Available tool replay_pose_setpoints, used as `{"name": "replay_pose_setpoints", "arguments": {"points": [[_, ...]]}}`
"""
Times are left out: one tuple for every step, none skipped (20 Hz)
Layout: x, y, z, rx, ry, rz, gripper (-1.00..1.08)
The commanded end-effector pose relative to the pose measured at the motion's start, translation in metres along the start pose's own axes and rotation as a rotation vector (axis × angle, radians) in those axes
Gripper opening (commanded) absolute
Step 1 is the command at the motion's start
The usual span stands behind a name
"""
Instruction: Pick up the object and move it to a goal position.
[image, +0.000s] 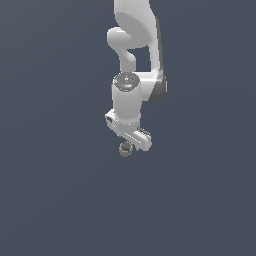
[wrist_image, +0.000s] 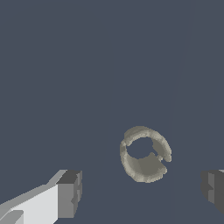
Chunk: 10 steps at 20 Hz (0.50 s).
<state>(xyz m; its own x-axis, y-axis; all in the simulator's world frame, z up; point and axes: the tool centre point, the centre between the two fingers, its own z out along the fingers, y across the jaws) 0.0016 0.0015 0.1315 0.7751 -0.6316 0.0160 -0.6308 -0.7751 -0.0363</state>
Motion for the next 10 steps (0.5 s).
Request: {"name": "replay_pose_setpoints", "arguments": {"points": [[-0.002,0.004,0.008,-0.007,-0.003,0.073,1.0],[-0.002,0.006,0.011,-0.01,-0.005,0.101,1.0],[-0.003,0.007,0.014,-0.013,-0.006,0.127,1.0],[-0.003,0.009,0.017,-0.015,-0.006,0.153,1.0],[-0.004,0.01,0.02,-0.018,-0.007,0.176,1.0],[-0.004,0.011,0.022,-0.02,-0.008,0.199,1.0],[-0.005,0.013,0.024,-0.023,-0.008,0.22,1.0],[-0.005,0.014,0.026,-0.025,-0.008,0.239,1.0],[-0.006,0.015,0.028,-0.027,-0.009,0.257,1.0],[-0.006,0.016,0.03,-0.029,-0.009,0.274,1.0]]}}
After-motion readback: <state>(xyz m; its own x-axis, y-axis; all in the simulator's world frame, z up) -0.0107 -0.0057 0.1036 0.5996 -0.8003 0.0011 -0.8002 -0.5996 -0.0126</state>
